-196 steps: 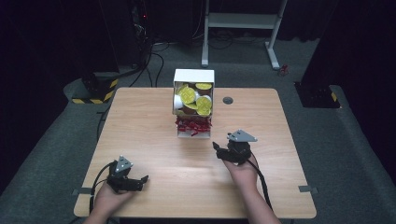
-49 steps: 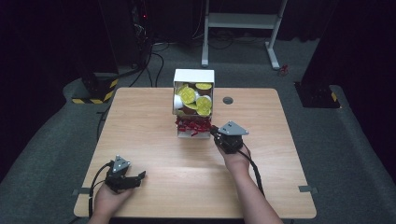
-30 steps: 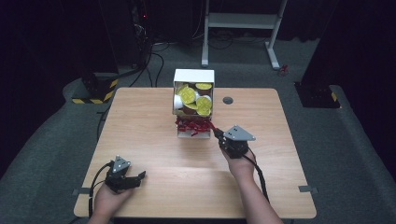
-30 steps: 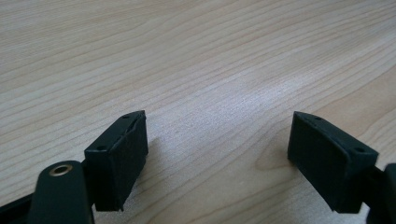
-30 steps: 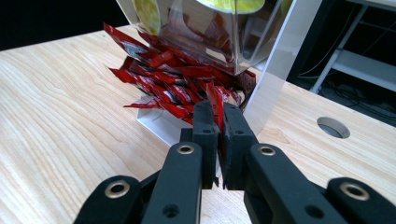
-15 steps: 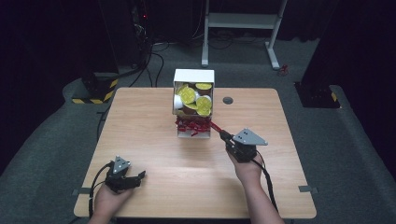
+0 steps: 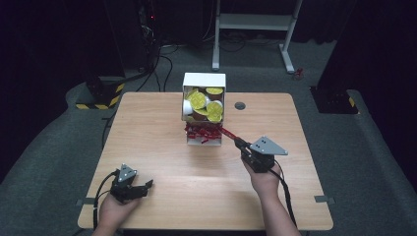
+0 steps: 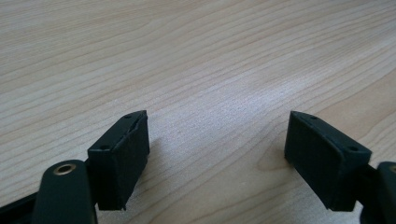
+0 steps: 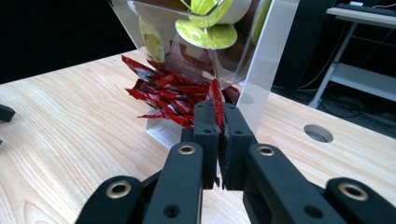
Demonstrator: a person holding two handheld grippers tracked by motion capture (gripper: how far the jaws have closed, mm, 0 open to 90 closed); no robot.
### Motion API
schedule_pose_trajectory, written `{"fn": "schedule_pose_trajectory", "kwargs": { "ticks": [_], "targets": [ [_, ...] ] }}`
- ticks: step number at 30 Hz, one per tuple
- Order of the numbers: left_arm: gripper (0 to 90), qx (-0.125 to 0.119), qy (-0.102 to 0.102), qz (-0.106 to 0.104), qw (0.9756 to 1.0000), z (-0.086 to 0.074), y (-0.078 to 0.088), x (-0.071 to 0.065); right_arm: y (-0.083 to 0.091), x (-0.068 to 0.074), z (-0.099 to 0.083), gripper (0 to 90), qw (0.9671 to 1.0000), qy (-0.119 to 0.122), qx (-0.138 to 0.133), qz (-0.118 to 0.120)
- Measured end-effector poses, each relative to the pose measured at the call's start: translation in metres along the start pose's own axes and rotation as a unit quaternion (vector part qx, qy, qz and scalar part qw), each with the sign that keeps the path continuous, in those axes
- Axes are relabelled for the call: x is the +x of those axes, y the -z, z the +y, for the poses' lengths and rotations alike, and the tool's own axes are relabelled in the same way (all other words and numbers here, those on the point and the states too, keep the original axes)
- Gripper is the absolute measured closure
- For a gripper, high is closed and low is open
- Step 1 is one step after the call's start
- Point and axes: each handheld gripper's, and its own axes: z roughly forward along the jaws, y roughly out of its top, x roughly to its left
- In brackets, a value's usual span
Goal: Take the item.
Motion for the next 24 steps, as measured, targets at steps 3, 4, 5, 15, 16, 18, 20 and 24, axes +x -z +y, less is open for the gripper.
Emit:
{"fn": "schedule_pose_trajectory", "kwargs": {
  "ticks": [3,4,5,15,16,18,20,24],
  "targets": [
    [21.6,0.000,0.000,0.001,1.0000,0.000,0.000,0.000,0.002,-0.002,0.001,87.5,1.0000,-0.003,-0.005,0.000],
    [21.6,0.001,0.001,0.001,1.0000,0.000,0.000,0.000,0.002,-0.003,0.001,87.6,1.0000,-0.004,-0.005,0.001],
    [21.6,0.000,0.001,0.001,1.0000,0.000,0.000,0.000,0.003,-0.004,0.001,87.7,1.0000,-0.005,-0.007,0.000],
    [22.3,0.000,0.001,0.000,1.0000,0.000,0.000,0.000,0.012,-0.009,0.005,88.0,0.9998,-0.009,-0.019,-0.005],
    [22.3,0.000,0.002,0.000,1.0000,0.000,0.000,0.000,0.013,-0.010,0.006,88.0,0.9997,-0.011,-0.021,-0.006],
    [22.4,0.000,0.004,0.000,1.0000,0.000,0.000,0.001,0.015,-0.011,0.007,88.2,0.9996,-0.013,-0.025,-0.009],
    [22.9,0.000,0.001,0.001,1.0000,0.000,0.000,0.000,0.018,-0.013,0.008,88.4,0.9994,-0.014,-0.029,-0.011],
    [23.2,0.000,0.003,-0.001,1.0000,0.000,0.000,0.001,0.022,-0.016,0.010,88.7,0.9990,-0.017,-0.038,-0.017]
  ]
}}
